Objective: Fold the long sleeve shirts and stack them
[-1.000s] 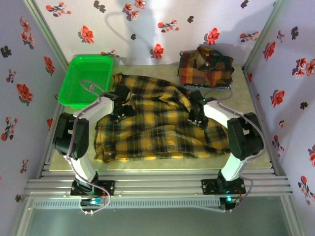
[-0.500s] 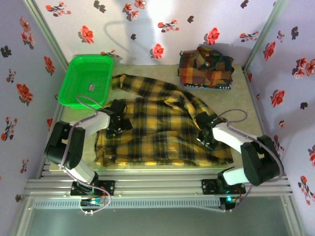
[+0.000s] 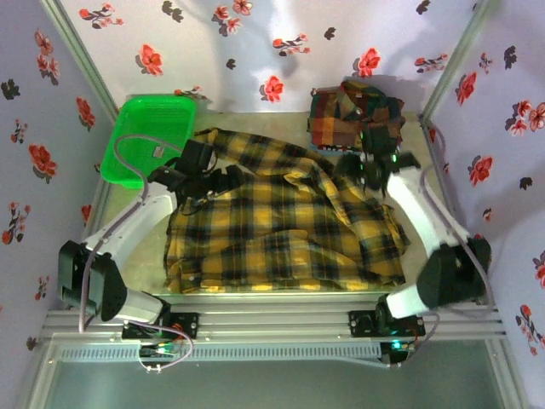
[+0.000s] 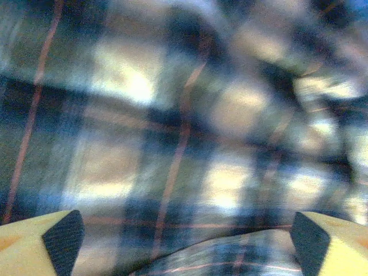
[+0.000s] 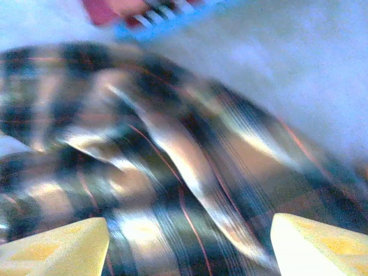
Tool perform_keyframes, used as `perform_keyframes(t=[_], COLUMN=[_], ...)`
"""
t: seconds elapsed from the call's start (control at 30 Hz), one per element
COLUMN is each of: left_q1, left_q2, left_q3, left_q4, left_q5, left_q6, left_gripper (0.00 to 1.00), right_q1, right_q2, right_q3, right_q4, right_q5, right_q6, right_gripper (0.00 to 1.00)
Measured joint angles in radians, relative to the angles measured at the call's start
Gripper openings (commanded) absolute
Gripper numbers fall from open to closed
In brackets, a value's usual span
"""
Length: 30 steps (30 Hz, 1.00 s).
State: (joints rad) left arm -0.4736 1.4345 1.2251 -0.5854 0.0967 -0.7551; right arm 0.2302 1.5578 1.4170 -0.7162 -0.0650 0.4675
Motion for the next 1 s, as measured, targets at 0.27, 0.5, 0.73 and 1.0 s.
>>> perform_keyframes(t=[0.27,0.5,0.73,1.0], left_q1=[-0.027,-0.080,-0.097,-0.097], left_q2=[0.165,0.281,0.307,0.307], left_q3=[0.075,0.074,0.034,-0.034], left_q4=[0.069,0.100,0.119,0.145], left_q5=[0.040,0.066,0.089,0.093], left_q6=[0.053,0.060,0.059,0.059], left_gripper=[1.00,0.99,0.99,0.99], right_q1=[-0.010,-0.010,-0.010,-0.010], right_q2=[0.574,0.826,0.895,0.912], right_q3=[0.563,0.806,0.875,0.873], right_q4=[-0.055,-0.113,-0.128,-0.142], right_q5=[-0.251,-0.325,-0.324,-0.240], right_q6=[-0.283,-0.304,-0.311,-0.312], right_gripper=[0.64,0.60,0.55,0.54])
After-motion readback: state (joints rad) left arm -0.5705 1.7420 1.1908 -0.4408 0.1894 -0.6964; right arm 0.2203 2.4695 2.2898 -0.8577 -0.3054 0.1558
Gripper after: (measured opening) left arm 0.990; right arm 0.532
